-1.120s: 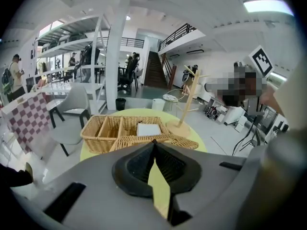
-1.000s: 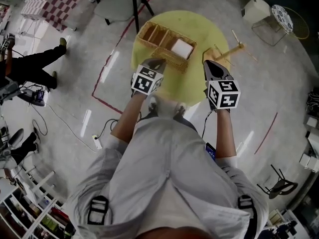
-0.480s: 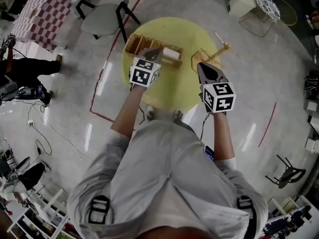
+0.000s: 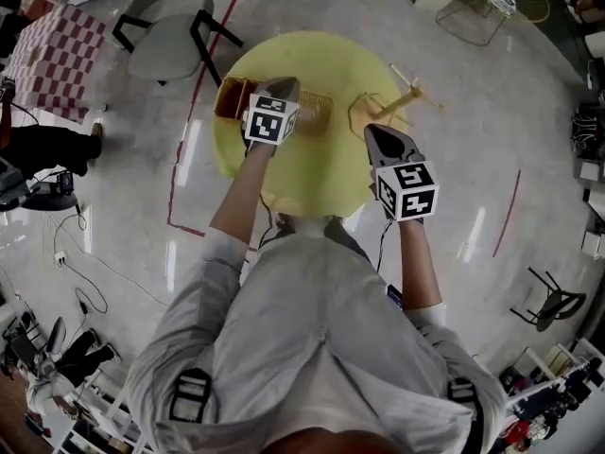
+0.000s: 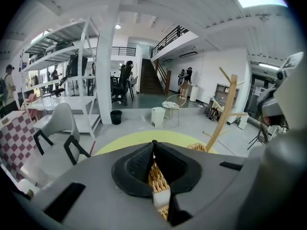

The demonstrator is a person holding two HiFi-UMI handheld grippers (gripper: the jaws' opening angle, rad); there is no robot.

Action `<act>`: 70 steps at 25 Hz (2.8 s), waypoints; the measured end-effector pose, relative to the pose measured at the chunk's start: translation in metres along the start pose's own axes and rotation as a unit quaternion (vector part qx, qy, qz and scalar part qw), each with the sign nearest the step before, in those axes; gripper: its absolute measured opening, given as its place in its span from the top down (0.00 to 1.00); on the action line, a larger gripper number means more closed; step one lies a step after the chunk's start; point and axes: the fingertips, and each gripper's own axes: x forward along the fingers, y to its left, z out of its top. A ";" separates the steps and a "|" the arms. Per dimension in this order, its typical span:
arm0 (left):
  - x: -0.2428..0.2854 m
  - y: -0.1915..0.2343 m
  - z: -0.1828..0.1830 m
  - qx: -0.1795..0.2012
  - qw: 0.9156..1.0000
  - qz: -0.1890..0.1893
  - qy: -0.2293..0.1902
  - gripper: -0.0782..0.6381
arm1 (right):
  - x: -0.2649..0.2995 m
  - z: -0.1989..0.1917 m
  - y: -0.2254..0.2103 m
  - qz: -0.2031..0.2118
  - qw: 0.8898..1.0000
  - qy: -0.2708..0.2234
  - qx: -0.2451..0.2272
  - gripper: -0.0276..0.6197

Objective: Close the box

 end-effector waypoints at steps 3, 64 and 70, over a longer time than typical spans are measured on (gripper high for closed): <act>0.025 0.008 -0.010 -0.007 1.000 -0.009 0.024 0.84 | 0.006 -0.002 -0.001 -0.007 1.000 0.008 -0.006 0.92; -0.294 -0.056 0.097 0.119 0.962 0.078 -0.233 0.84 | -0.093 0.120 0.087 0.007 0.973 -0.151 -0.175 0.92; -0.293 -0.059 0.094 0.140 0.961 0.080 -0.224 0.84 | -0.093 0.118 0.091 0.008 0.973 -0.147 -0.178 0.92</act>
